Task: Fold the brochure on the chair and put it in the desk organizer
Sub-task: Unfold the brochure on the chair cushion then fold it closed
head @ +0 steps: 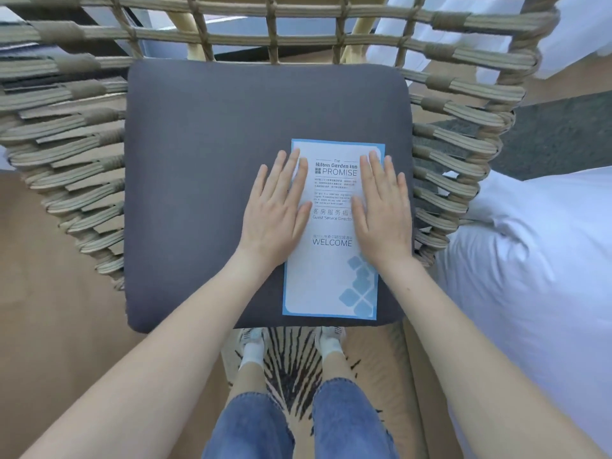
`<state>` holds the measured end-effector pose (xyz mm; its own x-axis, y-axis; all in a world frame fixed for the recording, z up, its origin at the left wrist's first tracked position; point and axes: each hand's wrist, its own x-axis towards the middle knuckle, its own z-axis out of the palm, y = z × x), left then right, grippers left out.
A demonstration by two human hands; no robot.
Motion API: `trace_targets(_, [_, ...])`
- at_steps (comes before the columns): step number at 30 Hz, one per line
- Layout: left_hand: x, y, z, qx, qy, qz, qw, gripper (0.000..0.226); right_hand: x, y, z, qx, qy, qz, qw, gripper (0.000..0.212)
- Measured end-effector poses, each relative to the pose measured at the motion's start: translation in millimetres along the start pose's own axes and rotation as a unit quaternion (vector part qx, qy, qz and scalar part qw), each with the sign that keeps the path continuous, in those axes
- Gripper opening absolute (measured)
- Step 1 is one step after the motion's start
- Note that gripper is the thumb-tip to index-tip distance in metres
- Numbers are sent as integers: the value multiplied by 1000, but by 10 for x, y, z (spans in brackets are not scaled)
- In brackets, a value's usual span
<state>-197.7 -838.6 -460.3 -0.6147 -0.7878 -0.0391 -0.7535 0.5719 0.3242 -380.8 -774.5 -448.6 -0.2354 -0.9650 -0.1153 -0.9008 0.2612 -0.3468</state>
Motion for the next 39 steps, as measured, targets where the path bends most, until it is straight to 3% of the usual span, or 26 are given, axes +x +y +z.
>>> trace_targets(8, [-928,333,484,-11,-42,34,998,55,-964,-196,496,25,-44,-17,999,53])
trace_targets(15, [-950,277,841,24,-58,25,998,58,-990,-124,903,-72,-21,-19,997,56])
trace_targets(30, [-1092,-2,776,40,-51,39,997,66,-1098,210,804,-75,9,-56,996,60])
trace_targets(39, [-1015,171,400,32,-147,2,989,65,-1055,61,408,-14,-95,-23,995,57])
